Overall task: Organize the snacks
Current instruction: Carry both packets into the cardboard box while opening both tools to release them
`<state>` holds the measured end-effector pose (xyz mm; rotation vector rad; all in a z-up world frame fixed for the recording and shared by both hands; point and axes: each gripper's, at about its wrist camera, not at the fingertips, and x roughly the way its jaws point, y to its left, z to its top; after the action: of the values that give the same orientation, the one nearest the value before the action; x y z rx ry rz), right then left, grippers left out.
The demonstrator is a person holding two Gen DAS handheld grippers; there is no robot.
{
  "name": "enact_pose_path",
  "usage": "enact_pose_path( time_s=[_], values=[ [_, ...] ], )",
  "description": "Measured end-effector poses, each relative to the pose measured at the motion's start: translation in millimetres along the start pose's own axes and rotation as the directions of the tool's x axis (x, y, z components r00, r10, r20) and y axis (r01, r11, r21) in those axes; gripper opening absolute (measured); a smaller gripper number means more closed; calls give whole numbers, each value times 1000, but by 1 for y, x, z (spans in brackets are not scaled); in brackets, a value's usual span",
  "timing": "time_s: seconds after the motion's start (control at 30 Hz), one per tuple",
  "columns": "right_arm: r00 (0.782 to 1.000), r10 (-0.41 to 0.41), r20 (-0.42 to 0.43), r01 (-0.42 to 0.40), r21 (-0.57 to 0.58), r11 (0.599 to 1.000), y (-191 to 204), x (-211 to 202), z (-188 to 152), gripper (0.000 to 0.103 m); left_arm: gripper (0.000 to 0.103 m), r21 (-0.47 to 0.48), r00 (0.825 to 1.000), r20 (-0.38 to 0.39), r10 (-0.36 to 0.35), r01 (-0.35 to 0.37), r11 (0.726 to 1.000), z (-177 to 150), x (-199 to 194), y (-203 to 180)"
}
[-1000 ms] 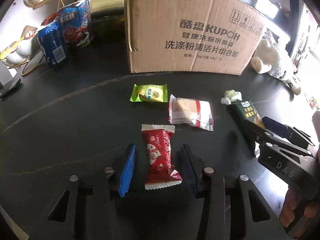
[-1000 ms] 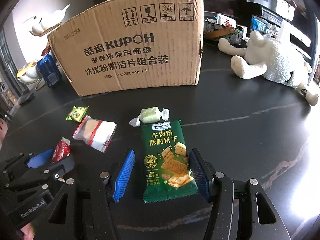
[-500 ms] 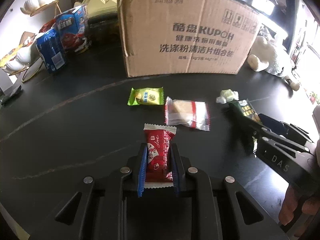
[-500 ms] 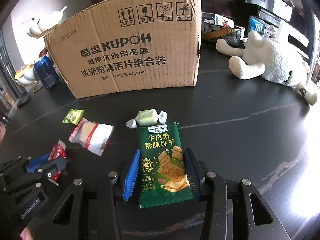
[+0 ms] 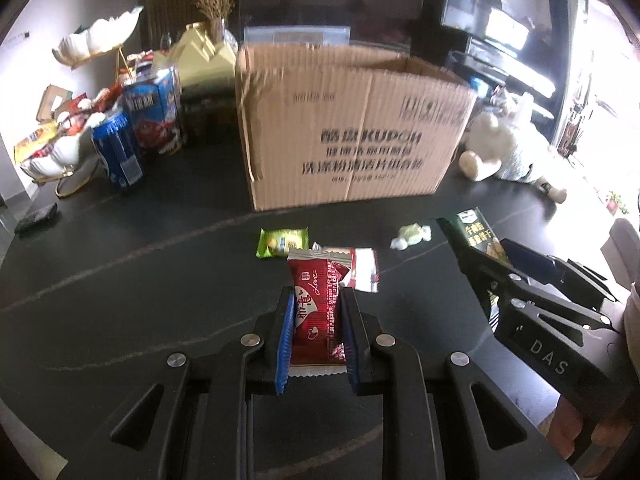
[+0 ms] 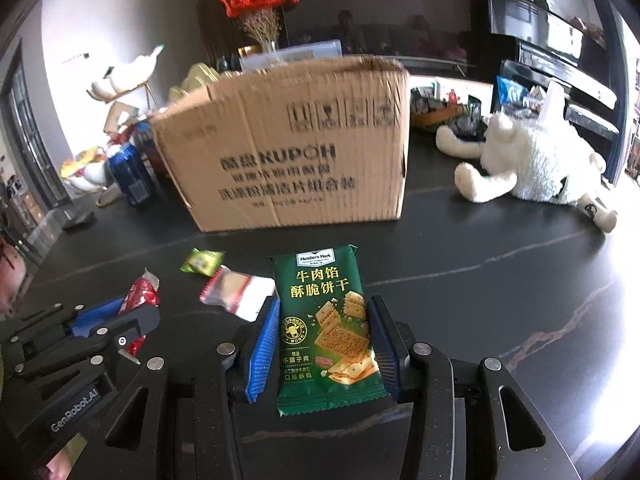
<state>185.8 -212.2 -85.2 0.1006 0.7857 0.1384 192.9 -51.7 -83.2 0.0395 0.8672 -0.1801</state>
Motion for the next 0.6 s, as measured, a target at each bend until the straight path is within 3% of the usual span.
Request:
enact_pose_path(
  time_s=[0.6],
  values=[
    [990,22,139,-21,-7,1000,10,-60,54,46,22,65,983,168,-74,63,996,54,-68,-8]
  ],
)
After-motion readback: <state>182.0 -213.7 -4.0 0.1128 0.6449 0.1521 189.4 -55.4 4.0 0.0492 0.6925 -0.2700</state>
